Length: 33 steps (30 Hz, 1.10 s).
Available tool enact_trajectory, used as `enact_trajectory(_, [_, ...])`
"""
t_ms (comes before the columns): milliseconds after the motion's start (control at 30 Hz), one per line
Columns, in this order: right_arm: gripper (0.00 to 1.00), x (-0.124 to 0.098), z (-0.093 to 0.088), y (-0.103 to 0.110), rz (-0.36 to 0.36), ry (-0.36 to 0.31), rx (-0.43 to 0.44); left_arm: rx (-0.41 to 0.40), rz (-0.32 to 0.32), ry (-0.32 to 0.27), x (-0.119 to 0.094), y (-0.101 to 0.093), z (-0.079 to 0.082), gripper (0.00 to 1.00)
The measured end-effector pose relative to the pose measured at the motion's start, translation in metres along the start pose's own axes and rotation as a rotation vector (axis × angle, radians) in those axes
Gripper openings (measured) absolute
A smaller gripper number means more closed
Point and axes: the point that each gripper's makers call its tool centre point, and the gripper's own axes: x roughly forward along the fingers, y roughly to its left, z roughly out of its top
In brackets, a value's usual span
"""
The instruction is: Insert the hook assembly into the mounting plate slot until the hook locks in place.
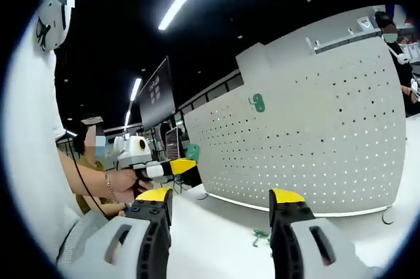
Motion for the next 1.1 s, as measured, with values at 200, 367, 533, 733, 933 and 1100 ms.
enact_trajectory(200, [0.55,0.013,0.004,0.004,0.024,-0.012,0.010,0.023,-0.005,0.012,0.006,-0.009,0.000,0.02])
enact_trajectory(367, [0.54,0.022,0.007,0.007,0.042,-0.037,0.038,0.036,-0.014,0.036,0.012,-0.020,-0.005,0.02])
enact_trajectory(533, [0.52,0.031,0.007,0.010,0.048,-0.051,0.056,0.037,-0.027,0.045,0.015,-0.029,-0.007,0.02])
enact_trajectory(733, [0.51,0.040,0.008,0.015,0.059,-0.065,0.075,0.038,-0.022,0.049,0.017,-0.033,-0.007,0.02])
enact_trajectory(933, [0.46,0.051,0.013,0.019,0.068,-0.087,0.094,0.046,-0.022,0.046,0.018,-0.038,-0.004,0.02])
enact_trajectory(1100, [0.40,0.060,0.013,0.023,0.078,-0.081,0.094,0.042,-0.018,0.042,0.018,-0.038,-0.003,0.02])
